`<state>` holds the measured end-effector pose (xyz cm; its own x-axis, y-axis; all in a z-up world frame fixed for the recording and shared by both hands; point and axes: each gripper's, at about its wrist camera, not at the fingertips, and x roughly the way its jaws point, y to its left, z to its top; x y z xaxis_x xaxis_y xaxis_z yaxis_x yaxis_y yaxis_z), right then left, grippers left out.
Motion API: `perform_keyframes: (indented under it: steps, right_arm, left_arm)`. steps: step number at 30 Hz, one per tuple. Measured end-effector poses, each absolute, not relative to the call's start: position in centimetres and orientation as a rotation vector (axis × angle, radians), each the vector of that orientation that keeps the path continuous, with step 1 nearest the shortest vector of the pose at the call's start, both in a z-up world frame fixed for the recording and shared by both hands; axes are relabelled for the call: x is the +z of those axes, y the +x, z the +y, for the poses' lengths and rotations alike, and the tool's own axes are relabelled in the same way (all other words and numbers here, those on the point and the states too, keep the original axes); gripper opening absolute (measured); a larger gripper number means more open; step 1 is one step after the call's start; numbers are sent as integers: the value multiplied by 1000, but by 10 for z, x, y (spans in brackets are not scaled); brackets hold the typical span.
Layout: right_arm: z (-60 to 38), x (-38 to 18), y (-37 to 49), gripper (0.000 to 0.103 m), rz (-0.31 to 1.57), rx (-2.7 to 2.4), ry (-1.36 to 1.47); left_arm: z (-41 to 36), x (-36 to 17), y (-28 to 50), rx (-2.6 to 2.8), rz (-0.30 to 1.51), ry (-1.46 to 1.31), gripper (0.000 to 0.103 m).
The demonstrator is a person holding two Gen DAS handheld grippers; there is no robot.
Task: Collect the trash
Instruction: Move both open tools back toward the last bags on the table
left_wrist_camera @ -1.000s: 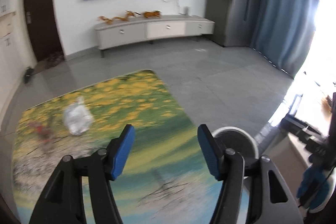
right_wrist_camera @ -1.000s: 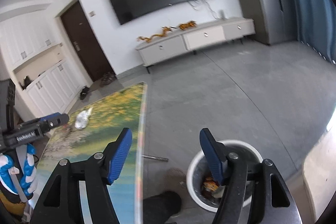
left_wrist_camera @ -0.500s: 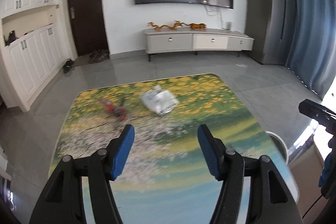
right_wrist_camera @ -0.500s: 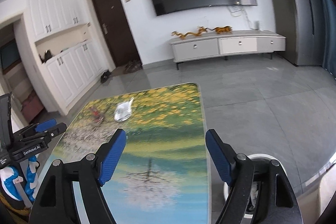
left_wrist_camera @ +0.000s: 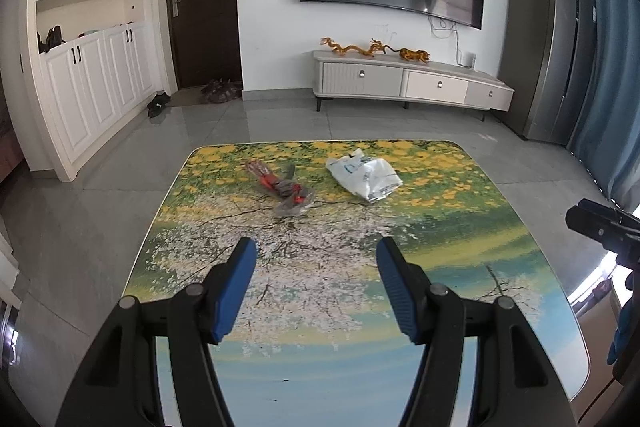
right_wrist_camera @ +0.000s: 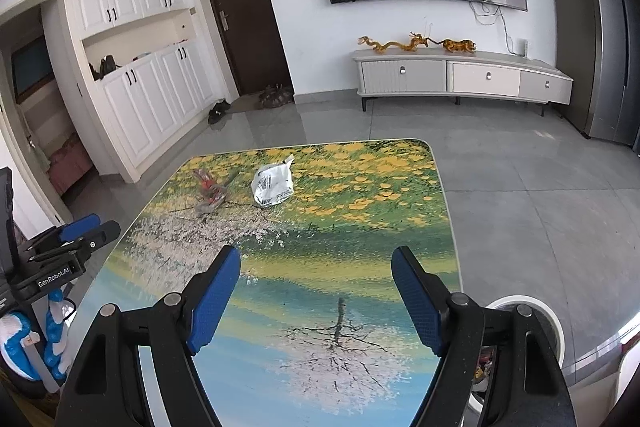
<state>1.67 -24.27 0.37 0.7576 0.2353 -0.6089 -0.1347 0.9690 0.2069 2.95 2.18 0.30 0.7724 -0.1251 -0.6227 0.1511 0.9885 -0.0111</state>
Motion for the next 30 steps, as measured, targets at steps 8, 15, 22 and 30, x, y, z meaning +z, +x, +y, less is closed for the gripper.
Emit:
perform_keyframes:
  steps: [8, 15, 22, 30]
  right_arm:
    - [-232, 2, 23, 76, 705, 206, 129]
    - [-221, -1, 26, 76, 722, 208, 108]
    - [-208, -1, 31, 76, 734, 217, 84]
    - [-193, -1, 37, 77, 751, 228, 57]
  left_arm:
    - [33, -5, 34, -118, 676, 34, 61]
    - [44, -6, 36, -102, 673, 22, 61]
    - [55, -10, 39, -94, 673, 11, 61]
    - [69, -17, 43, -82, 686, -8, 61]
